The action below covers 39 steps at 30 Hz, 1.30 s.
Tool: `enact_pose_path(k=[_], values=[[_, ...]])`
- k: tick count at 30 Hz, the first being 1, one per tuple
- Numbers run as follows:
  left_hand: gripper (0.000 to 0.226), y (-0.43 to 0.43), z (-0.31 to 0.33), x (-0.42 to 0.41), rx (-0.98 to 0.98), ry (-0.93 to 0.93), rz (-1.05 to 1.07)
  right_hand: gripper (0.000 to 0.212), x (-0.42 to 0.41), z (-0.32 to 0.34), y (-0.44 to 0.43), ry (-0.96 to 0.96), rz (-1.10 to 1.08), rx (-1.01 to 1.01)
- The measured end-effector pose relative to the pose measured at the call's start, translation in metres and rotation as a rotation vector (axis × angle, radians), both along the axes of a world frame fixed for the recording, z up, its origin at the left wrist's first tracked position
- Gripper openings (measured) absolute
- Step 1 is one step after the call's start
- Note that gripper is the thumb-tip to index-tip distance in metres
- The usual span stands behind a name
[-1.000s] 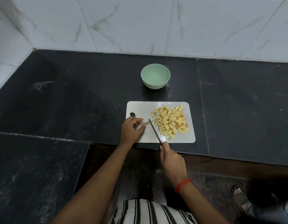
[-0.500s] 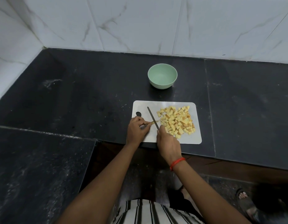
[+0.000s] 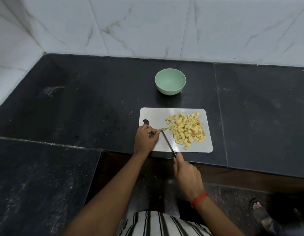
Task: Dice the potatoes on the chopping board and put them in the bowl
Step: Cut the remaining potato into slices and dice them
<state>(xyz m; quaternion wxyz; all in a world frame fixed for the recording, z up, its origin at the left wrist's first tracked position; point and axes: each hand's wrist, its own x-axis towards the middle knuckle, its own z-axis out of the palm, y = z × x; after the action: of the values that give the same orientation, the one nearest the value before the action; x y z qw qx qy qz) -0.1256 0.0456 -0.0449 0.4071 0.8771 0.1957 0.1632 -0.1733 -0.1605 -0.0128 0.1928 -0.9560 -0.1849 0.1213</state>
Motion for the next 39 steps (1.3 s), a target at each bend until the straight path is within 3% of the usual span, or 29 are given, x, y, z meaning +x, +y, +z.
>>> enact_pose_path(k=[9, 21, 24, 32, 39], values=[[0.007, 0.008, 0.000, -0.004, -0.048, -0.013, -0.034, 0.015, 0.033, 0.006, 0.036, -0.105, 0.006, 0.121], [0.021, 0.004, -0.004, -0.001, 0.009, -0.002, -0.015, 0.020, 0.039, -0.002, 0.050, -0.065, 0.045, -0.093], [0.026, 0.002, -0.003, -0.001, 0.018, -0.006, 0.004, 0.010, 0.013, -0.007, 0.025, -0.045, 0.033, -0.047], [0.020, 0.007, -0.006, -0.002, 0.023, -0.004, -0.029, 0.018, 0.007, -0.008, 0.015, -0.106, -0.005, 0.096], [0.020, 0.010, 0.000, -0.004, 0.031, 0.019, -0.084, 0.016, 0.033, -0.007, 0.046, -0.113, 0.051, 0.011]])
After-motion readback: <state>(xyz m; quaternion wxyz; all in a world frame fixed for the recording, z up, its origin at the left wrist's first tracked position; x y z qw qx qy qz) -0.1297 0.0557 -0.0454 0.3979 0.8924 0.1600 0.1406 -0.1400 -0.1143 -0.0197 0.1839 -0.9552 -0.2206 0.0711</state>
